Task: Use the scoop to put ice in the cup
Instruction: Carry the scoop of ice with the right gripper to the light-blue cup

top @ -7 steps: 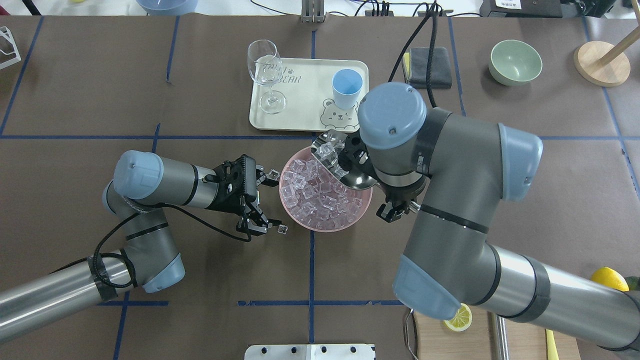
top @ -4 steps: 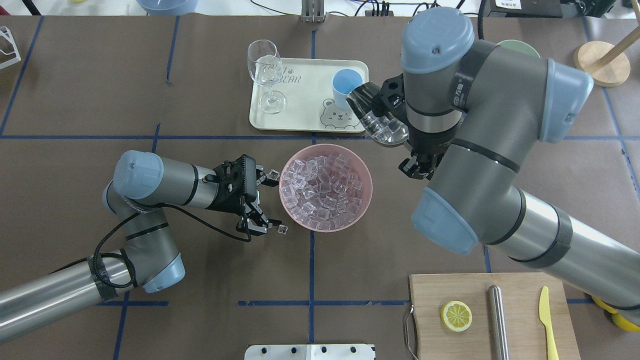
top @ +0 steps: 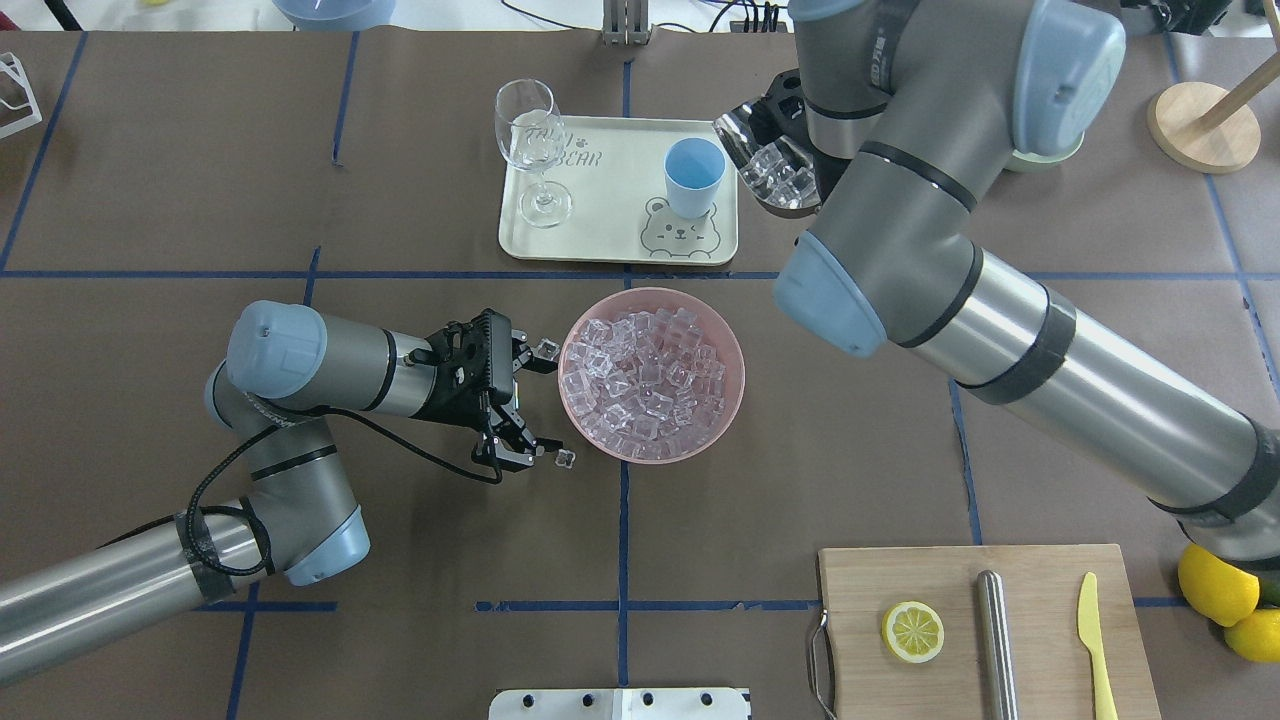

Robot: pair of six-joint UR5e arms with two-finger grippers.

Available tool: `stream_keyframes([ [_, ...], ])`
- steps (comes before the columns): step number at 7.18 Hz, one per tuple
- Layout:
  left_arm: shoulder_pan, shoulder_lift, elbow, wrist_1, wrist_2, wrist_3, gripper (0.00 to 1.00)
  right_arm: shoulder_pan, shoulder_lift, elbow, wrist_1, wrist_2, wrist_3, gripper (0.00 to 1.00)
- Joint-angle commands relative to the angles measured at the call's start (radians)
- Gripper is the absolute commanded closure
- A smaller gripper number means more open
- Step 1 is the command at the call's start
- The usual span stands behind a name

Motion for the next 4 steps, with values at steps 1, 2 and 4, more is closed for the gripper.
stream_keyframes([
  [1, 0.0, 0.0, 0.0, -0.001, 0.0, 0.0, 0.0, 0.026, 0.065, -0.156, -0.015, -0.016, -0.108, 1.0],
  [2, 0.0, 0.0, 0.0, -0.002, 0.0, -0.001, 0.0, 0.023, 0.123, -0.238, -0.05, -0.042, -0.158, 1.0],
  [4, 0.0, -0.002, 0.0, -0.004, 0.0, 0.0, 0.0, 0.012, 0.182, -0.321, -0.139, -0.073, -0.246, 1.0],
])
